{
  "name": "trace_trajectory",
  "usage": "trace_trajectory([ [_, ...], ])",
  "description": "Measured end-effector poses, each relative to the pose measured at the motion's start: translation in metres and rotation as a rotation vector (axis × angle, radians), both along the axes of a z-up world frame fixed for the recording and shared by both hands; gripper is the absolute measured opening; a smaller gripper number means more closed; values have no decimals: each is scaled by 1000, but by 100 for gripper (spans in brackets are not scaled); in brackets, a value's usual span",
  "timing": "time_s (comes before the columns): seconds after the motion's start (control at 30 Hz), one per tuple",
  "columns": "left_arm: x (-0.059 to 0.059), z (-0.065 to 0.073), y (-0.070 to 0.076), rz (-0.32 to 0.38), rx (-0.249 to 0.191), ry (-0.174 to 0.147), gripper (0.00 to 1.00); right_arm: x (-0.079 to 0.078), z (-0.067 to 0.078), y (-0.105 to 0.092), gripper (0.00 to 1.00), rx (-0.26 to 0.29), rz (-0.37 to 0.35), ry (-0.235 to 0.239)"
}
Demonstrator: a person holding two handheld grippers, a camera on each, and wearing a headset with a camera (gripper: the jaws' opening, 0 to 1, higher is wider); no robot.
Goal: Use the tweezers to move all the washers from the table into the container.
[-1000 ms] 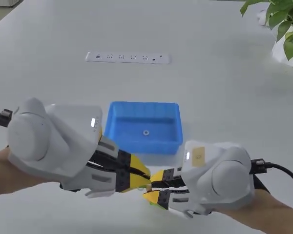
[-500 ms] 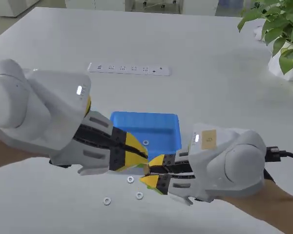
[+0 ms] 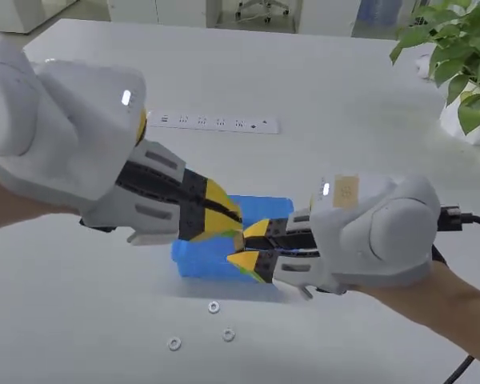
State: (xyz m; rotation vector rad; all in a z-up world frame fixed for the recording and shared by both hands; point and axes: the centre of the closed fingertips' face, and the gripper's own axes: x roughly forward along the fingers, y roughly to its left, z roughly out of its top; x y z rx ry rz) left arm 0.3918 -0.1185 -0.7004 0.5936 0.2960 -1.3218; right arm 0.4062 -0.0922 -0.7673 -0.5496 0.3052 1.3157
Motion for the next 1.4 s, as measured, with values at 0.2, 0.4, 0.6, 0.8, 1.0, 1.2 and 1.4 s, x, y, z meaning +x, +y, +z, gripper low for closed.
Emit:
trace_trajectory([
  [0.2, 17, -2, 4, 14, 17, -13, 6, 21, -2, 6, 11, -3, -12, -21],
  [0.4, 33, -7, 9, 35, 18, -15, 6, 35, -6, 13, 11, 1, -20, -20],
  [0.6, 49, -17, 16, 72, 5, 2, 6, 49, -16, 16, 11, -4, -34, -14],
  [0.8, 57, -33, 14, 75, -6, 56, 6, 57, -33, 15, 11, -33, -33, 4],
  [1.0, 63, -46, 12, 74, 0, 82, 6, 63, -49, 13, 11, -51, -43, 28],
  [1.2, 65, -55, 11, 71, 10, 104, 6, 65, -58, 13, 11, -59, -46, 46],
  [1.4, 65, -60, 8, 70, 13, 122, 7, 65, -64, 11, 11, -61, -49, 57],
])
